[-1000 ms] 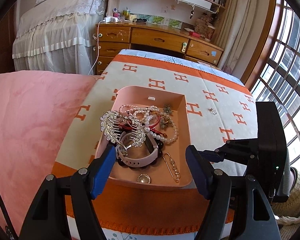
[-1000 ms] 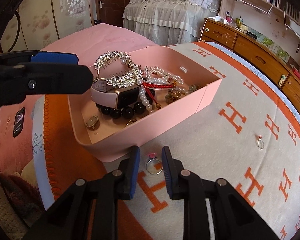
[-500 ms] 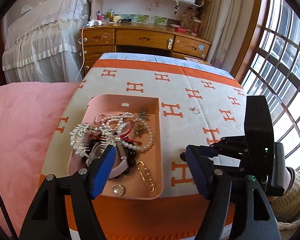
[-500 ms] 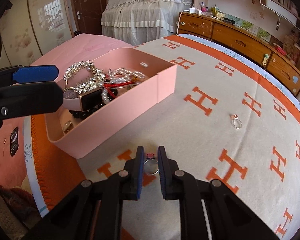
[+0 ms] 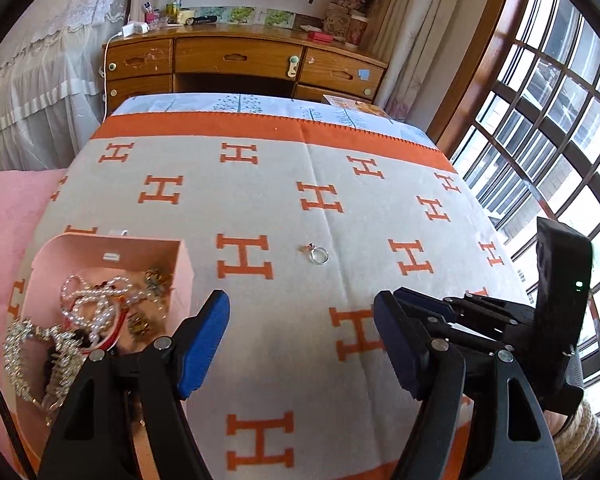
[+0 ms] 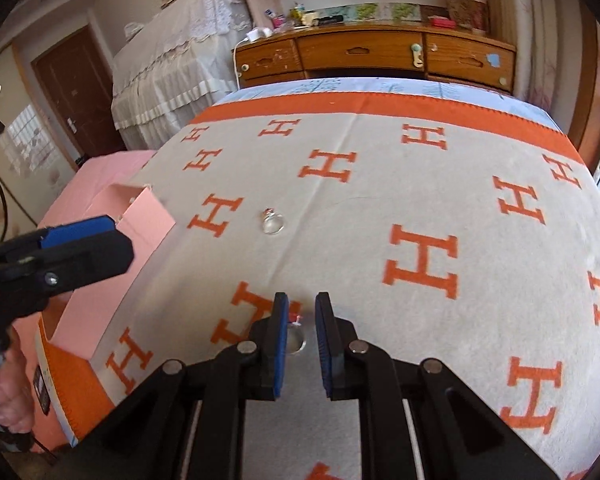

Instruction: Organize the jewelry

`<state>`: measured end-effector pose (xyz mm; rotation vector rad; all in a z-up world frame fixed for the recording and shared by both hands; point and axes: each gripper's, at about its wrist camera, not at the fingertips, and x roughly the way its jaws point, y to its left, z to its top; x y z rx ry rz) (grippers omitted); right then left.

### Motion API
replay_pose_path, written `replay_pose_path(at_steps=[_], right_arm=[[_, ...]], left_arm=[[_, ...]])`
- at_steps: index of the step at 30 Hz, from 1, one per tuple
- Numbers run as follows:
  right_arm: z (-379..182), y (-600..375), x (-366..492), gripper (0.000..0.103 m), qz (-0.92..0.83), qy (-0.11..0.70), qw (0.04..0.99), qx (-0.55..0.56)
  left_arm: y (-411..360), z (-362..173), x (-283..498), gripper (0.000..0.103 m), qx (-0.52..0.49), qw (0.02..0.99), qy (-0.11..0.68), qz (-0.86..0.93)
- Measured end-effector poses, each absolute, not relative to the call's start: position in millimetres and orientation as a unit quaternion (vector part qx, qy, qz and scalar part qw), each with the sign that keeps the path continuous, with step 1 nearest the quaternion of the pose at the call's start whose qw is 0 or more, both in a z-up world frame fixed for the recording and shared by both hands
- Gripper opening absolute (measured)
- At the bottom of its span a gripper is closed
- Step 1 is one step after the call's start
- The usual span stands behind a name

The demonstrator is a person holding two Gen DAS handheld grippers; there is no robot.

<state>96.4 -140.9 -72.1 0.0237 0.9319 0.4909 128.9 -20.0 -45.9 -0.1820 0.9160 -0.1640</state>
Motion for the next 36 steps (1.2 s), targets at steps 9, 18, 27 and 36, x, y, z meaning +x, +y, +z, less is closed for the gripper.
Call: replay_pose_path(at_steps=[9, 18, 27, 36], right_arm=[[-71, -158, 102, 0.014, 0.246, 0.433, 0.866, 0.046], [-66, -167, 98, 0.014, 0.255, 0.423, 0.867, 0.063], [-66, -166, 96, 0.014, 0.259, 0.419, 0.869, 0.055], [-70, -150, 90, 0.021, 0.274, 0.424, 0.863, 0.006]], left_arm=[[-49, -93, 193, 0.036, -0.082, 0.863, 0.491, -0.079], [-65, -96, 197, 0.008, -0.022, 0.877, 0.475, -0.069], [-47, -92, 182, 0.001, -0.038, 0.889, 0.449, -0.078], [-25, -75, 163, 0.002, -0.075, 0.891, 0.438, -0.089]])
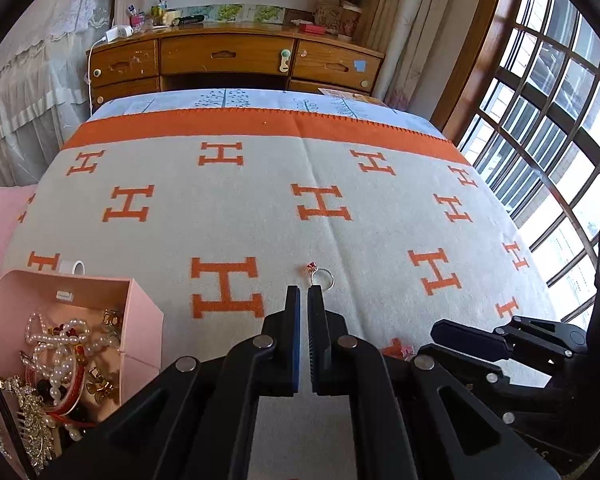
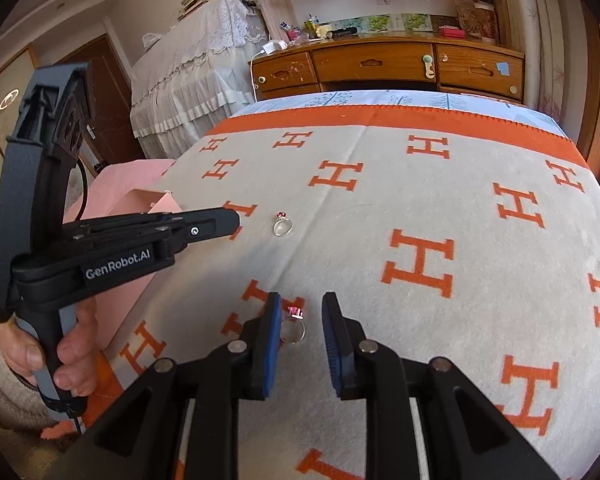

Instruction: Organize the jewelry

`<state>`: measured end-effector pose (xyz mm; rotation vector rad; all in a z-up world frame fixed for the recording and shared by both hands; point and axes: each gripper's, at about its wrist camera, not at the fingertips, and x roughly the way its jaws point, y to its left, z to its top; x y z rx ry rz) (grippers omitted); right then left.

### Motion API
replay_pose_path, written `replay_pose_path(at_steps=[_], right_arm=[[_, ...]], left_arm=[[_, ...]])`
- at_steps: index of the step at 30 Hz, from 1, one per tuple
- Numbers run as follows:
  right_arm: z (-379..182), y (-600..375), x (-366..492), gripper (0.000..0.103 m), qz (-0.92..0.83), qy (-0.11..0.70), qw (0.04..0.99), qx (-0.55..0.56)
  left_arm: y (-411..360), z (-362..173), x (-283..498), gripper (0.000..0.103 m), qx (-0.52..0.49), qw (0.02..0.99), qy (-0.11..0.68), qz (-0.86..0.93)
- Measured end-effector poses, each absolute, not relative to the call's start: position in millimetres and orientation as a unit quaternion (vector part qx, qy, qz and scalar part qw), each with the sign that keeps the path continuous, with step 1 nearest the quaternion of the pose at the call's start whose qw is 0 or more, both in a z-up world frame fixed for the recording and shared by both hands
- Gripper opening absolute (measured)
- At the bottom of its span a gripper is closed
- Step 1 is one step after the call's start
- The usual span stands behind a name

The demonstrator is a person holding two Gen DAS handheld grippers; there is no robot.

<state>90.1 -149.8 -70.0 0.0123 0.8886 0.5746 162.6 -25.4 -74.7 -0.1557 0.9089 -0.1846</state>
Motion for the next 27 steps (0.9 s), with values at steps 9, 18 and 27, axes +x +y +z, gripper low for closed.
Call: replay_pose_path(at_steps=[9, 18, 27], right_arm=[[-78, -126, 84, 0.021, 0.258, 0.422, 0.867, -0.068], [-76, -139, 87, 0.009, 0.245, 0.423, 0.872, -0.037], [-71, -149, 84, 0.009, 0.254, 0.412, 0.875, -0.016]], left_arm=[[-17, -88, 172, 0.004, -0.119, 0.876, 0.458, -0.09], [-35, -95, 195, 0.022, -0.136, 0.861, 0.483, -0.085], [-68, -98, 212, 0.02, -0.073, 0.874, 0.478, -0.036]])
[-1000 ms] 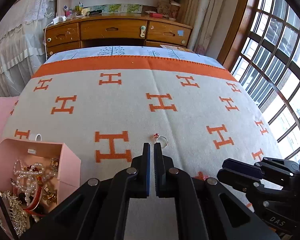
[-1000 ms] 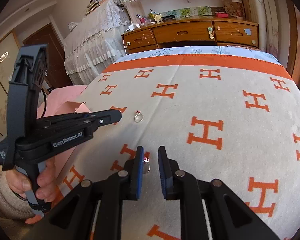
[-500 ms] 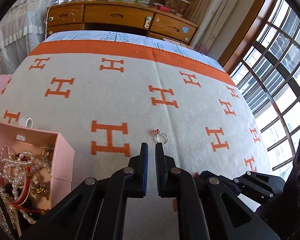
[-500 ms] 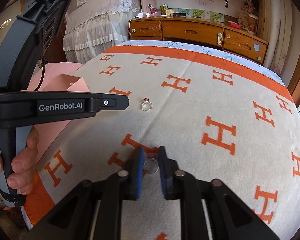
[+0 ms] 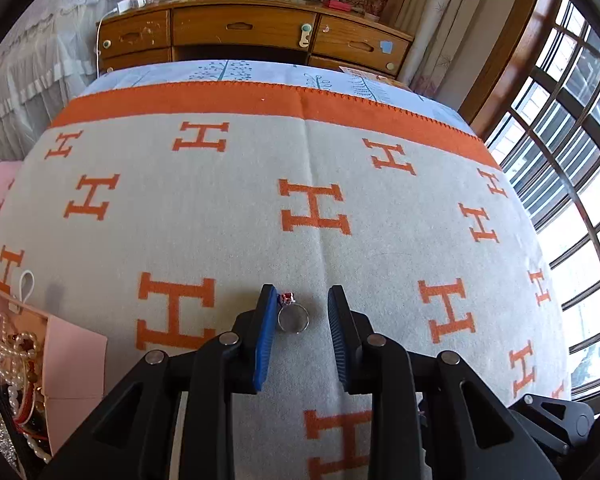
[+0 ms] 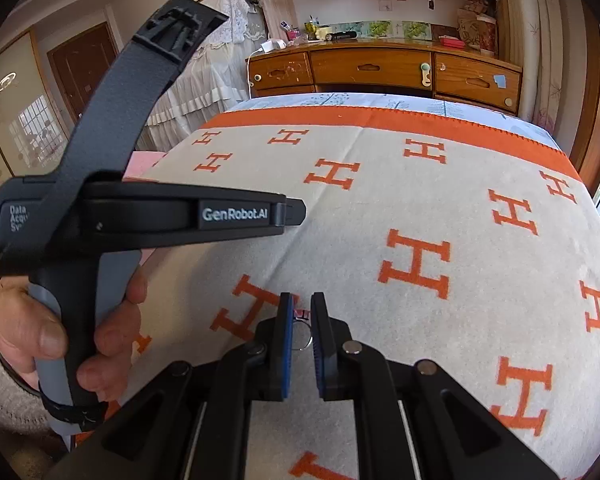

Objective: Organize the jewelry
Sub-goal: 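Carry both rings into the pink box and open both tools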

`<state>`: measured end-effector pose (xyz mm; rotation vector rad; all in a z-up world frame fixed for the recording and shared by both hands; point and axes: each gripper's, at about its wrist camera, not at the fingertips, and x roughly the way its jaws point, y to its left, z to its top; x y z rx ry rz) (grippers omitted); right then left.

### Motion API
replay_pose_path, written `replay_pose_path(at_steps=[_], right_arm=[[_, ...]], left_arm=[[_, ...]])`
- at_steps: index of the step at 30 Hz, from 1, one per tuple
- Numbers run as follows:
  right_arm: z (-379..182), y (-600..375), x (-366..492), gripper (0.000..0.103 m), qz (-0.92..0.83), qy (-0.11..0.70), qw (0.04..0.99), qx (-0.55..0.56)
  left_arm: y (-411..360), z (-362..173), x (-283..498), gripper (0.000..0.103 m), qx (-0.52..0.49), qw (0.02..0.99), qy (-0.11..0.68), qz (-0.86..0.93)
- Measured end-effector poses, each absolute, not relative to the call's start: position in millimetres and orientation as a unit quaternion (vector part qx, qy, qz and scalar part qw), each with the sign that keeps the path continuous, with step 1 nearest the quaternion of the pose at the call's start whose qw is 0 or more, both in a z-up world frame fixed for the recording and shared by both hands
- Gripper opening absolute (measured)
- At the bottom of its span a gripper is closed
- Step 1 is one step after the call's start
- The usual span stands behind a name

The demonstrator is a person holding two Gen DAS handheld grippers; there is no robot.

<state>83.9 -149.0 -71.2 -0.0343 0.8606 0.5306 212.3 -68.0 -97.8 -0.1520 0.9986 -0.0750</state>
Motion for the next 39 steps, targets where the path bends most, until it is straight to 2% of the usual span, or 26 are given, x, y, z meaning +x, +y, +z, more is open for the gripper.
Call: replay_pose_path(at_steps=[2, 7, 17, 26, 39], right_arm=[[-70, -153, 85, 0.009, 0.256, 0.412, 0.875, -0.005], [-66, -167, 88, 0.009, 0.261, 0.408, 0.874, 0.037], [-48, -173, 90, 0.009, 0.29, 0.404, 0.861, 0.112], [-19, -115, 105, 0.009, 0.388, 0.434, 0.789, 0.198], [8, 4, 109, 0.009, 0.385, 0.434, 0.807, 0.112]], left_arm=[[-76, -98, 211, 0.012, -0.036, 0.879, 0.475, -0.02], [-64, -91, 199, 0.012, -0.061, 0.887, 0.455, -0.052], [4, -30, 123, 0.012, -0.123, 0.914, 0.382, -0.07], [95, -10, 78, 0.012, -0.185, 0.909, 0.373, -0.008], [132, -16, 68, 0.012, -0.191, 0.904, 0.382, 0.002]])
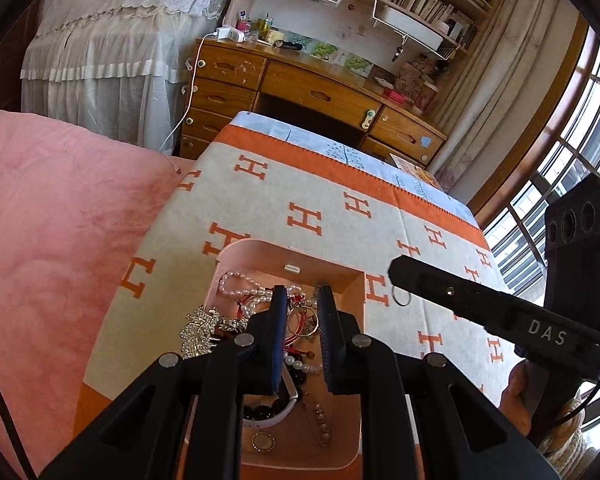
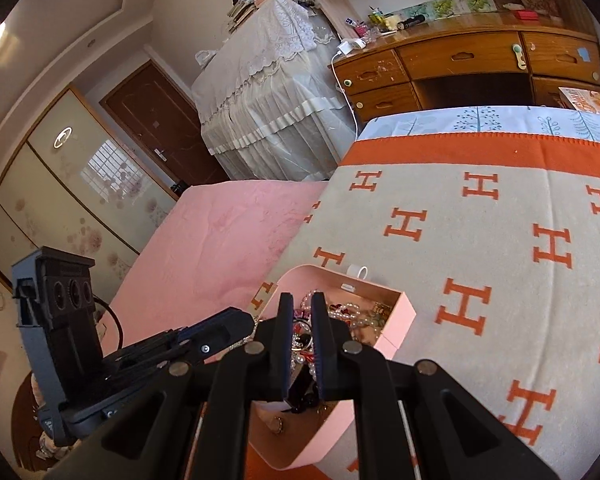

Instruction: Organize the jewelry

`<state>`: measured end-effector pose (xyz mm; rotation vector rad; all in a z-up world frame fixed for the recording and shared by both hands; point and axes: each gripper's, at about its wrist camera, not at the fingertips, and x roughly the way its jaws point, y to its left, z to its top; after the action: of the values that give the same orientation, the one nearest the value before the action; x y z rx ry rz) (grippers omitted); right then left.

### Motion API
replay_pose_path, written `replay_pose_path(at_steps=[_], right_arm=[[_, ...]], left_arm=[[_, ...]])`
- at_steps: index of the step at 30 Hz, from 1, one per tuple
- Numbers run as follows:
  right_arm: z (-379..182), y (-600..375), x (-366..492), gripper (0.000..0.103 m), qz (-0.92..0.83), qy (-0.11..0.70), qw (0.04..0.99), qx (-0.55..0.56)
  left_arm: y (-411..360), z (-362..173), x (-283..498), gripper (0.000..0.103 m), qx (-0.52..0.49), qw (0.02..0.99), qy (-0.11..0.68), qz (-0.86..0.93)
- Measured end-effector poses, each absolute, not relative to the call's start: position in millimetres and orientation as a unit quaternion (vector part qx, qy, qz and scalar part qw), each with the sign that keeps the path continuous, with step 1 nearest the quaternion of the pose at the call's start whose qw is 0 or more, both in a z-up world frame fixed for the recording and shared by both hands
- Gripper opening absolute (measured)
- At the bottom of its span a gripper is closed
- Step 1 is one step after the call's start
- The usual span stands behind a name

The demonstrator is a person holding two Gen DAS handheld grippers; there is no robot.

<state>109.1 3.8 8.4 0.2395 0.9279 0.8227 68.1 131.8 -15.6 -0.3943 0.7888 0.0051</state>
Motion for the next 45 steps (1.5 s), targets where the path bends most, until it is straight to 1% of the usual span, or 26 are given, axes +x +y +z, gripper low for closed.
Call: replay_pose_path(at_steps=[1, 2, 3, 4, 5, 6, 7, 8, 10, 12, 14, 17, 20, 23, 24, 25, 27, 32, 38, 45], right_arm=[[8, 9, 108, 0.009, 0.376, 0.433, 0.813, 0.102], [8, 11, 106, 0.009, 0.366, 0.434, 0.818, 0.094], [8, 15, 105, 0.01, 0.361, 0.437, 0.82, 0.084], [7, 17, 104, 0.011, 0.36, 0.441, 0.819, 0.077], [7, 19, 103, 0.015, 0.358, 0.444, 0.818, 0.074], [7, 20, 102, 0.021, 0.356, 0.446, 0.818, 0.073], [6, 19, 101, 0.023, 0.353, 0.447, 0.819, 0.073], [6, 18, 100, 0.025, 0.351, 0.447, 0.819, 0.075], [5, 14, 98, 0.025, 0.344, 0.449, 0.821, 0.08], [5, 9, 95, 0.025, 0.337, 0.452, 0.822, 0.084], [5, 4, 90, 0.025, 0.327, 0.45, 0.826, 0.083], [7, -5, 80, 0.025, 0.312, 0.444, 0.837, 0.077], [13, -17, 66, 0.025, 0.291, 0.434, 0.85, 0.067], [19, -32, 49, 0.026, 0.268, 0.418, 0.866, 0.056], [22, -37, 42, 0.028, 0.26, 0.411, 0.872, 0.053], [24, -43, 36, 0.031, 0.251, 0.405, 0.878, 0.049], [30, -55, 22, 0.045, 0.232, 0.394, 0.888, 0.049], [45, -82, -13, 0.055, 0.184, 0.356, 0.915, 0.042], [55, -108, -41, 0.059, 0.135, 0.331, 0.933, 0.04], [65, -126, -60, 0.06, 0.12, 0.29, 0.949, 0.043]], left_arm=[[131, -15, 67, 0.013, -0.186, 0.906, 0.381, 0.004], [131, -14, 65, 0.015, -0.181, 0.908, 0.378, 0.006], [130, -13, 63, 0.024, -0.177, 0.91, 0.375, 0.008], [129, -12, 60, 0.03, -0.173, 0.912, 0.373, 0.01], [128, -11, 58, 0.047, -0.17, 0.914, 0.369, 0.013], [128, -10, 55, 0.065, -0.167, 0.916, 0.364, 0.017], [128, -7, 51, 0.07, -0.165, 0.919, 0.357, 0.022], [128, -5, 47, 0.073, -0.161, 0.922, 0.35, 0.027], [127, -1, 41, 0.075, -0.156, 0.926, 0.343, 0.028], [127, 1, 35, 0.084, -0.157, 0.927, 0.339, 0.026], [124, 4, 31, 0.088, -0.154, 0.929, 0.336, 0.025], [117, 7, 25, 0.09, -0.147, 0.93, 0.337, 0.023], [108, 10, 17, 0.102, -0.142, 0.931, 0.335, 0.02], [97, 16, 10, 0.102, -0.133, 0.935, 0.328, 0.02], [93, 17, 8, 0.102, -0.13, 0.935, 0.329, 0.018], [88, 19, 7, 0.102, -0.127, 0.935, 0.329, 0.015], [77, 20, 4, 0.102, -0.122, 0.936, 0.331, 0.01], [47, 23, -3, 0.102, -0.107, 0.936, 0.336, 0.004], [20, 32, -14, 0.102, -0.077, 0.939, 0.333, 0.022], [1, 48, -29, 0.102, -0.047, 0.95, 0.307, 0.042]])
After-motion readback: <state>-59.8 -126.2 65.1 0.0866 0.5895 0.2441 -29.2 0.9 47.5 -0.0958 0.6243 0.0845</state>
